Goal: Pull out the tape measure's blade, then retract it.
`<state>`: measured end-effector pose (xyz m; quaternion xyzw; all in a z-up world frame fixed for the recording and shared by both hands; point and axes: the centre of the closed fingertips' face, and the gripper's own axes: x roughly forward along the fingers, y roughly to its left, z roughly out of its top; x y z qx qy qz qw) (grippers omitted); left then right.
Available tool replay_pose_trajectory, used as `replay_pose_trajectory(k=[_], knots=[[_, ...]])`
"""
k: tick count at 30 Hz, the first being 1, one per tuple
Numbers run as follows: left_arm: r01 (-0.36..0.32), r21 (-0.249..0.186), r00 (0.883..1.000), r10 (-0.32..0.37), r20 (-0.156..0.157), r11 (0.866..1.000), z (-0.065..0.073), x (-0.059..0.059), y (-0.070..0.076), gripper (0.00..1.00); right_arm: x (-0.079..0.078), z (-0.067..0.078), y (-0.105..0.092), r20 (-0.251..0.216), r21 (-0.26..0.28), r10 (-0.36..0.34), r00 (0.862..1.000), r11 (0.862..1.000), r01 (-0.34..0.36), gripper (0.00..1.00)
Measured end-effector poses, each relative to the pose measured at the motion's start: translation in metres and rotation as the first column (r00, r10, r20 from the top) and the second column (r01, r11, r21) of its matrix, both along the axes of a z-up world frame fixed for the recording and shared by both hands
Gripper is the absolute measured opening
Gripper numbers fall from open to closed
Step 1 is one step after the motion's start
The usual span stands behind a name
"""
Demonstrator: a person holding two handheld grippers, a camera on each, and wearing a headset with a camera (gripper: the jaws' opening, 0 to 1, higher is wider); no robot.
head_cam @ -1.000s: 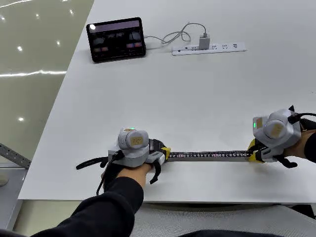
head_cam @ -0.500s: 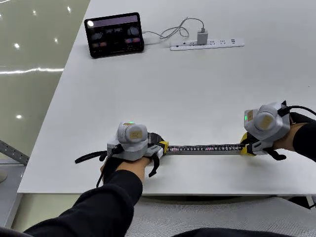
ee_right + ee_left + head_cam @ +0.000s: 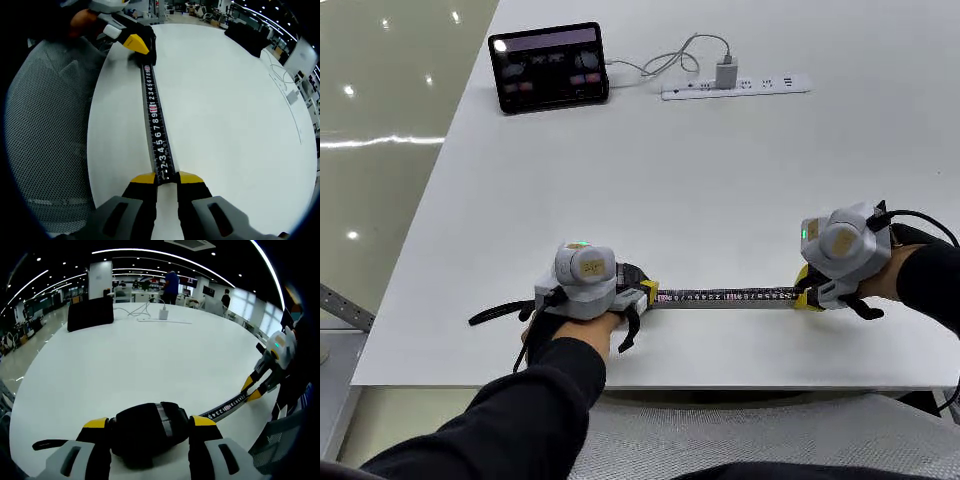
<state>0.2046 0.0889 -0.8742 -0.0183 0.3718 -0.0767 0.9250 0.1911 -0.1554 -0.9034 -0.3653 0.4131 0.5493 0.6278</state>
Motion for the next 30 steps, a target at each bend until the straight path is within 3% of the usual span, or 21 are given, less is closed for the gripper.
replay_pose_trajectory(k=[9,14,30], knots=[[0.003,0.002,1.0,-0.003,-0.005,1.0,-0.001,0.0,0.0,0.59,-0.001,0.0,0.005,-0.004,-0.012,0.005,1.0,1.0,-0.005,0.1],[0.003,0.006,1.0,-0.003,-0.008,1.0,-0.001,0.0,0.0,0.59,-0.001,0.0,0.007,-0.021,-0.01,-0.035,0.999,0.999,0.035,0.1],[0.005,0.008,1.0,-0.005,-0.01,1.0,-0.002,0.0,-0.001,0.6,0.001,-0.003,0.015,-0.012,-0.028,0.025,1.0,0.999,-0.025,0.1]])
